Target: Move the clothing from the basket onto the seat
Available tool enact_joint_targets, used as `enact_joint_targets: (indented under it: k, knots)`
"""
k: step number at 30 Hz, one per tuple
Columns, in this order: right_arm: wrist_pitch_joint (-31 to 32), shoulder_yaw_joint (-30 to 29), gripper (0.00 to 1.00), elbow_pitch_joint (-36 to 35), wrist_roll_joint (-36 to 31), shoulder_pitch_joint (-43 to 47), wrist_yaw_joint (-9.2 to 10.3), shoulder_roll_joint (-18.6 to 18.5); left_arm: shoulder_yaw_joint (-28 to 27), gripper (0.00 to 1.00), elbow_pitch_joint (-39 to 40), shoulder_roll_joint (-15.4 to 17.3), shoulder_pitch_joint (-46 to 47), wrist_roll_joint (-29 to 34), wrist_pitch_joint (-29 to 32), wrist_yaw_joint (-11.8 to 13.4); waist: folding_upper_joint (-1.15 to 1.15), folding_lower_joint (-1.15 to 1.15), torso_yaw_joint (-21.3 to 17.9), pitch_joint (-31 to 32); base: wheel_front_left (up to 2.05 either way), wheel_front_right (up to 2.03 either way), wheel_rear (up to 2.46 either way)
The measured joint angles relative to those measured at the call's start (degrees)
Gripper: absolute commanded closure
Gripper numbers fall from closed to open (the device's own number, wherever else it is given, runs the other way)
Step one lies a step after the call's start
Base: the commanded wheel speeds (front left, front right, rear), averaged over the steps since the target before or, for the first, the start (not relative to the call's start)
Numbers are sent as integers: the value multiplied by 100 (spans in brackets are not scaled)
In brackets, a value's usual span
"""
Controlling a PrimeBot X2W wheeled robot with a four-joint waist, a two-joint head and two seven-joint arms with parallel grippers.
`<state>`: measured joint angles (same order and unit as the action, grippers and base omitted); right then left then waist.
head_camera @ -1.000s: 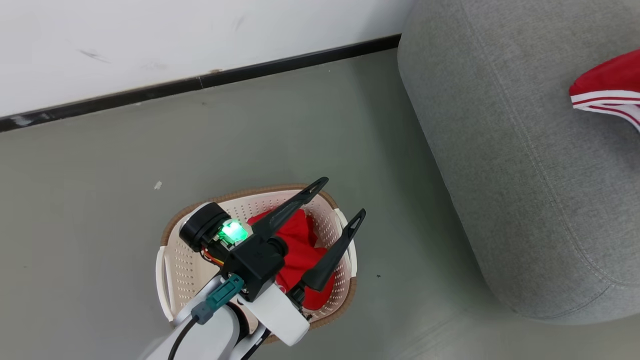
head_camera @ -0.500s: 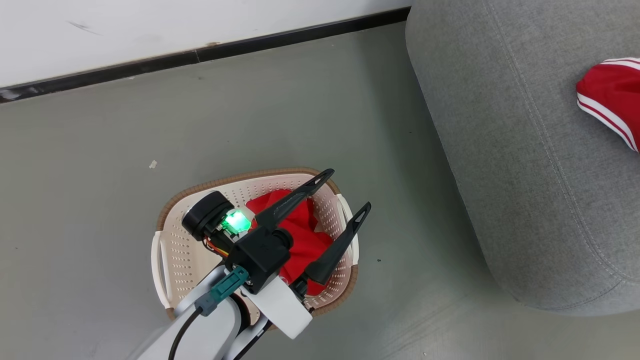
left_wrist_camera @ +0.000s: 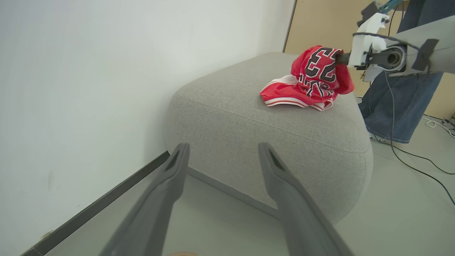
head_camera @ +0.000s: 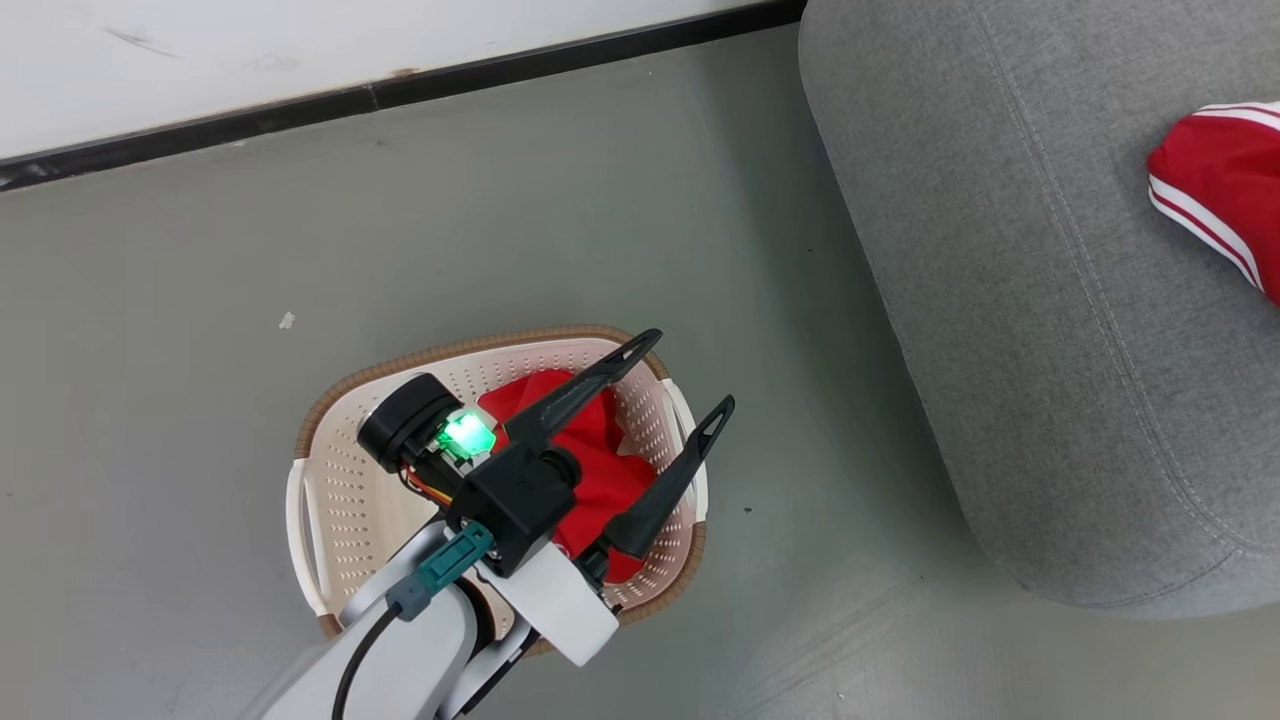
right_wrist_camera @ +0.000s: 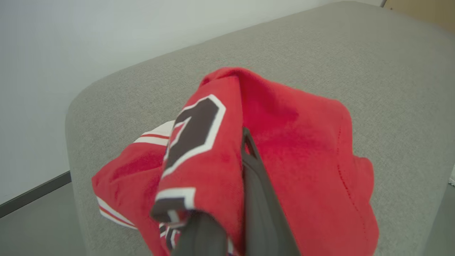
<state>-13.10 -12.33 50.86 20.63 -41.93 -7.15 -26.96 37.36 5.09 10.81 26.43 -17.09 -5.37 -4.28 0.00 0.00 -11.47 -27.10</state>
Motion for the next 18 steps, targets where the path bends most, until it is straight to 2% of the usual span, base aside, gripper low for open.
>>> enact_joint_targets:
  k: [4, 6, 7, 8, 10, 18]
  knots:
    - [-4, 114, 100, 19, 0, 59, 0, 190, -12, 0, -32, 8, 4, 0, -2, 0, 0, 0, -29, -7, 0, 0, 0]
    - [-12, 157, 86, 31, 0, 61, 0, 191, -11, 0, -44, 7, 11, 0, -24, -4, 0, 0, -43, -5, 0, 0, 0]
    - [-43, 171, 75, 29, 1, 61, 0, 197, -12, 0, -47, 5, 15, 0, -25, -18, 0, 0, -50, -1, 0, 0, 0]
    - [-55, 188, 58, 23, 4, 61, 0, 211, -13, 0, -53, 5, 17, 0, -26, -18, 0, 0, -58, 3, 0, 0, 0]
    - [-58, 226, 0, 5, 4, 69, 0, 248, -15, 0, -62, 4, 18, 0, -35, -18, 0, 0, -77, 14, 0, 0, 0]
    - [-70, 564, 0, -137, -13, 285, 0, 264, -40, 0, -149, -21, 18, -38, -135, -18, 0, 0, -194, 58, 0, 0, 0]
